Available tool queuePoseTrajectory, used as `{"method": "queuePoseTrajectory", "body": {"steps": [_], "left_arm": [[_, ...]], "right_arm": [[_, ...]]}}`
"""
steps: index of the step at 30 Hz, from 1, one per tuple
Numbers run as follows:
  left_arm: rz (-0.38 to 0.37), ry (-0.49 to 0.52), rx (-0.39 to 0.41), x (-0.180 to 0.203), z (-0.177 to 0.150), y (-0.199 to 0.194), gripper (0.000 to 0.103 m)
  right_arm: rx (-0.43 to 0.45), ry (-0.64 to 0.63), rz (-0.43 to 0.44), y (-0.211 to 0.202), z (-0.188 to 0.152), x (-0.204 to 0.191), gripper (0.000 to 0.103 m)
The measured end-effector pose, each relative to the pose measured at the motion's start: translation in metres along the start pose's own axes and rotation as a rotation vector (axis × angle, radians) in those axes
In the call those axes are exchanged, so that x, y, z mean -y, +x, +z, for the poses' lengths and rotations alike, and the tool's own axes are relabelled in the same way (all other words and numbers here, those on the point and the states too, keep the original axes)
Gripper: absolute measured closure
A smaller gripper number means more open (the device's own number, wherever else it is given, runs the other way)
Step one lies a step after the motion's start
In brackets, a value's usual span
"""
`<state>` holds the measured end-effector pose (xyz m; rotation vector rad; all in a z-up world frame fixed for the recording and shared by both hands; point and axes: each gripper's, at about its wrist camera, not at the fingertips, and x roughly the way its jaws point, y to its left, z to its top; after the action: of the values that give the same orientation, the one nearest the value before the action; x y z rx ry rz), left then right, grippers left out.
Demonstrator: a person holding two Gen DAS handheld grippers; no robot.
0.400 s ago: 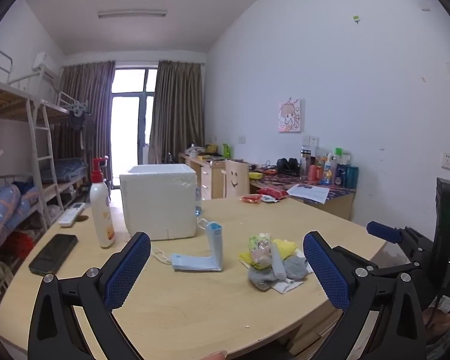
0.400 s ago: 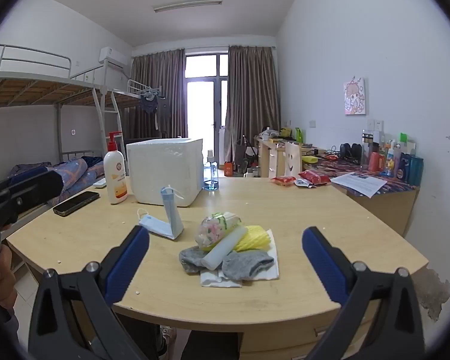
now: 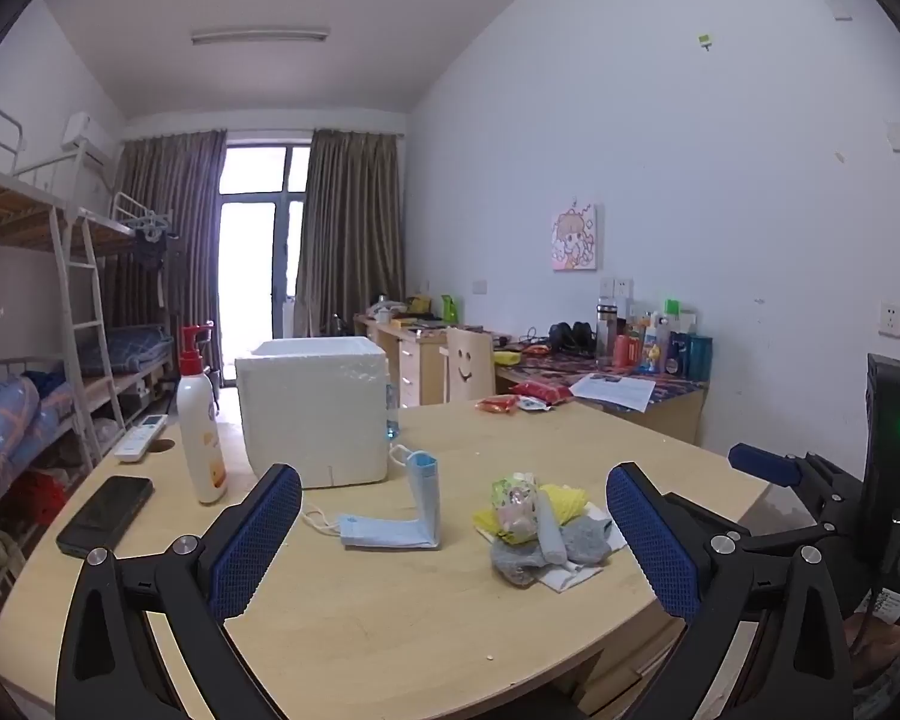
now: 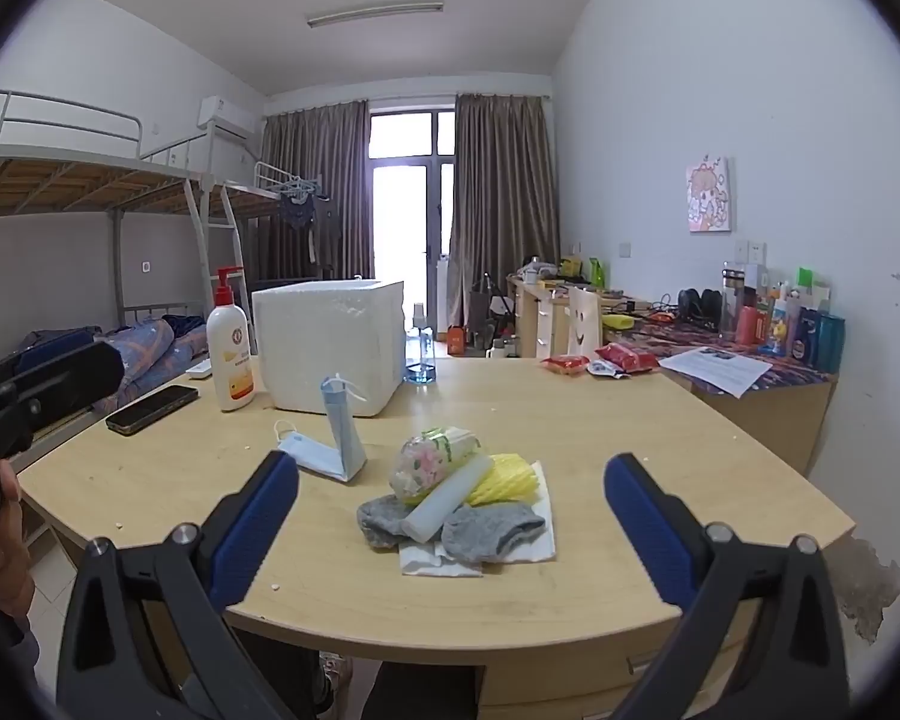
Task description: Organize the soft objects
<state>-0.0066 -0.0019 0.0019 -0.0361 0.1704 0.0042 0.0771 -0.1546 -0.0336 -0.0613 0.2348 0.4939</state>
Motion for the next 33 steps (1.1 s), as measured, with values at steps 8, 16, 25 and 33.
{"method": "queuePoseTrajectory", "body": {"steps": [8,16,25,33], "left_arm": [[0.003,0.007,-0.006,0.0027,-0.0017,0.0028,0.001],[0.015,-0.001,0.017,-0.0002,0.0009,-0.0027,0.001],[0.020,0.004,0.008,-0.0005,0.0005,-0.0005,0.001],[0.024,0.001,0.001,-0.0035,-0.0011,0.0012,0.001]], "right_arm": [[0.004,0.000,-0.001,-0.0008,-0.0005,-0.0006,0.000],[0.005,-0.001,-0.002,-0.0033,-0.0014,-0.0017,0.000],[0.005,-0.002,-0.001,-0.0015,-0.0004,-0.0022,0.000],[0.011,-0.001,0.004,-0.0021,0.0004,-0.0009,0.000]]}}
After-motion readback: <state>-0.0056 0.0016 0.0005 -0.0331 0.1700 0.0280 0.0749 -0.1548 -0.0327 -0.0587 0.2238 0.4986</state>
